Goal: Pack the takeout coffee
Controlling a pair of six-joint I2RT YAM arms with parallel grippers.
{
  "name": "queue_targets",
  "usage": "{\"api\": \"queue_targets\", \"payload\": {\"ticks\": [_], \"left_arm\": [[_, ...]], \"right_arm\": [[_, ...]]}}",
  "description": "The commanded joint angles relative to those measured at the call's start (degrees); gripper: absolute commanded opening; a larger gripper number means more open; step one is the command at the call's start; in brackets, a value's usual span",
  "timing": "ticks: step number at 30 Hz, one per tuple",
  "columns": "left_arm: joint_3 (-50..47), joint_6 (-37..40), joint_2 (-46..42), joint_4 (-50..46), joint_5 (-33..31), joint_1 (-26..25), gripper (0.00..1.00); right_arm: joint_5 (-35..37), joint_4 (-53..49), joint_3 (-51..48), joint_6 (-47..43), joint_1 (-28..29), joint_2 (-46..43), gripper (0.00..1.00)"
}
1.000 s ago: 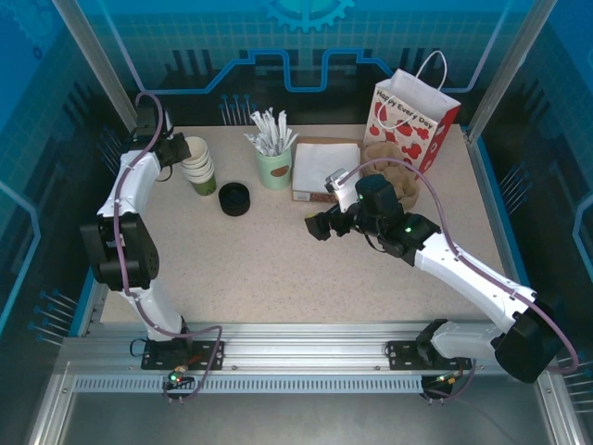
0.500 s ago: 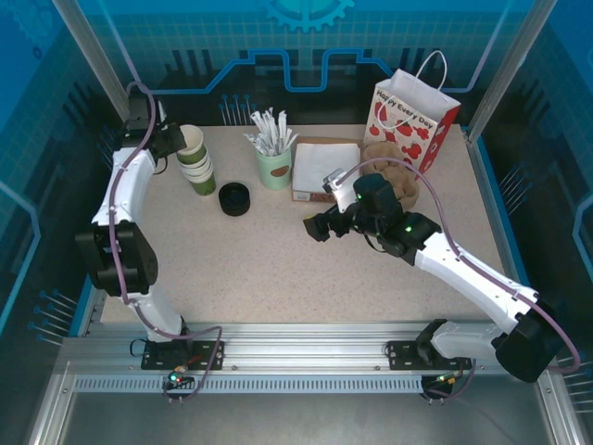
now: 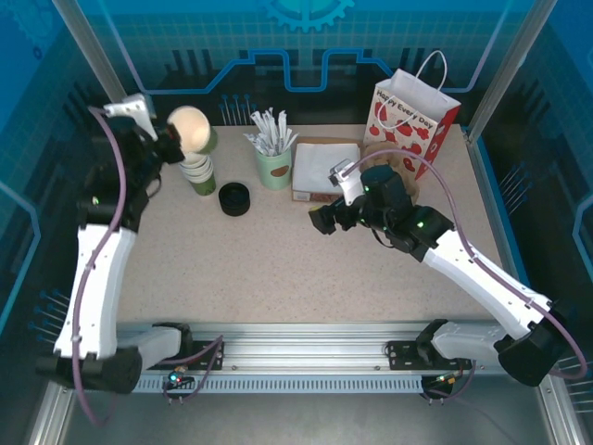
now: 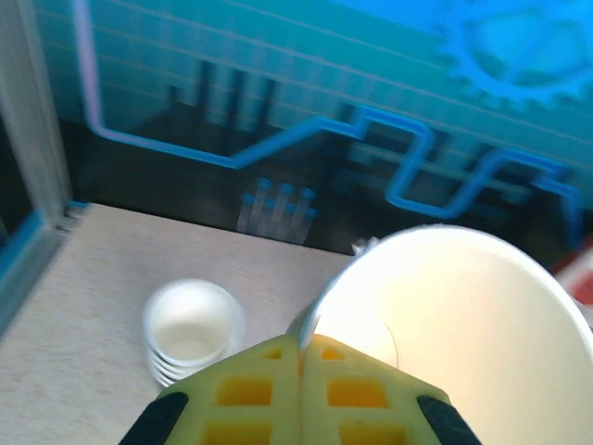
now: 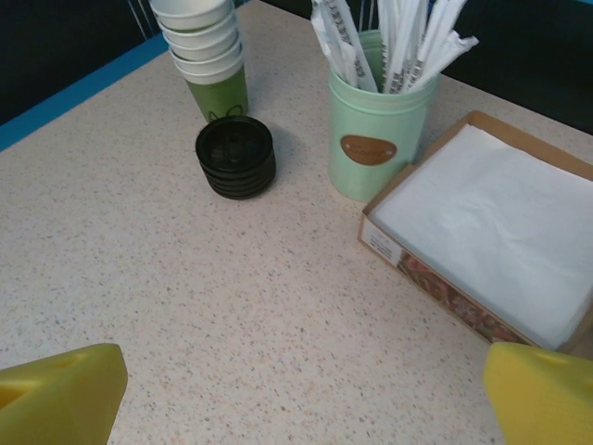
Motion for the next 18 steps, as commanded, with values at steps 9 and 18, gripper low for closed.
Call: {"api": "queue_targets", "payload": {"ticks": [9, 18], "left_arm": [[-27.35, -5.12, -5.19, 7.37, -5.20, -26.96, 0.06], [-33.90, -5.84, 6.85, 17.66, -7.63, -34.41, 0.08]], "right_arm": [[-2.10, -1.51, -5.51, 1.38, -7.34, -2.77, 1.00], [-0.45, -1.99, -8.19, 1.40, -8.09, -2.88, 1.00]]}}
